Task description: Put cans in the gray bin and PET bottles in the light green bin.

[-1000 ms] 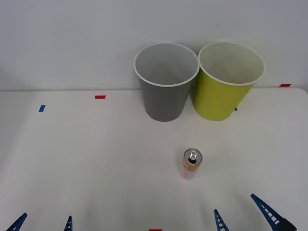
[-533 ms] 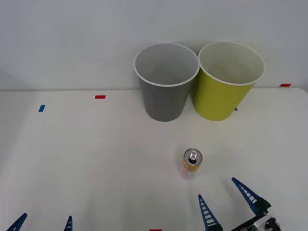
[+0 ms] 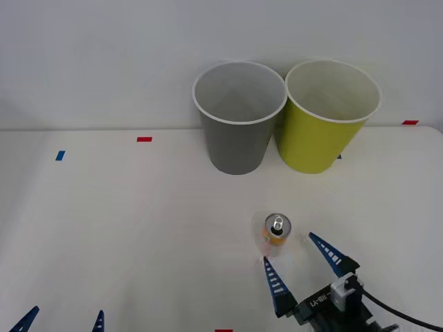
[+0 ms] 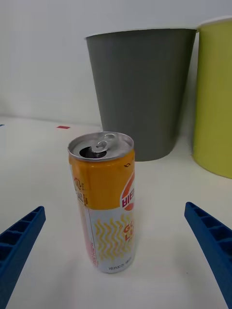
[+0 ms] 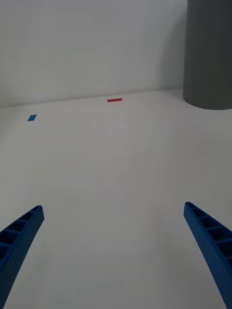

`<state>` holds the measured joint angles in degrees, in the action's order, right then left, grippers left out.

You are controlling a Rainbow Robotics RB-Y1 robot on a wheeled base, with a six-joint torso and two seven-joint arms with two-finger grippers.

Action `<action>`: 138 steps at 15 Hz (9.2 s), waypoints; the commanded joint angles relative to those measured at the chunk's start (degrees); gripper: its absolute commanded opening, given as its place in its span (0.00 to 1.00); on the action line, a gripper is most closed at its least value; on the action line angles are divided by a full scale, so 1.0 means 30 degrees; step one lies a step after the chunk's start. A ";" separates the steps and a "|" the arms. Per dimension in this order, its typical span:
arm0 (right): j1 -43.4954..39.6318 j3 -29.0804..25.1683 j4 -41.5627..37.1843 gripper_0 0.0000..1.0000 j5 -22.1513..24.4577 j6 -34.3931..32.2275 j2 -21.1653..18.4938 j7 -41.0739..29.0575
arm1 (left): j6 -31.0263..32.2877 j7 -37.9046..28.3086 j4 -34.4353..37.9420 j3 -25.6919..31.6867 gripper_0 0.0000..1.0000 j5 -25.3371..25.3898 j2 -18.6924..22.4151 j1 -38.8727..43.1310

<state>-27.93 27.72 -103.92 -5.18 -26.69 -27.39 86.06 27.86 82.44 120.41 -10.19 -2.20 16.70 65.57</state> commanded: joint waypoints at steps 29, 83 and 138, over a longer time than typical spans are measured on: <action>0.1194 0.0016 -0.5087 0.05 -0.0500 0.7022 -0.0537 -0.0736 | 0.0000 0.0000 -0.0001 0.0000 1.00 0.0000 0.0000 0.0000; 2.1819 -0.4056 -0.0253 0.00 -0.1554 2.1114 0.3506 -0.6888 | 0.0000 0.0000 -0.0001 0.0000 1.00 0.0000 0.0000 0.0000; -1.1111 -0.6341 -0.4501 1.00 -0.1584 -0.1591 0.2920 0.0934 | 0.0000 0.0000 -0.0001 0.0000 1.00 0.0000 0.0000 0.0000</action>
<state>-60.30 8.21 -117.43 -9.98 -31.41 -18.35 89.08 27.86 82.44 120.41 -10.20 -2.20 16.70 65.57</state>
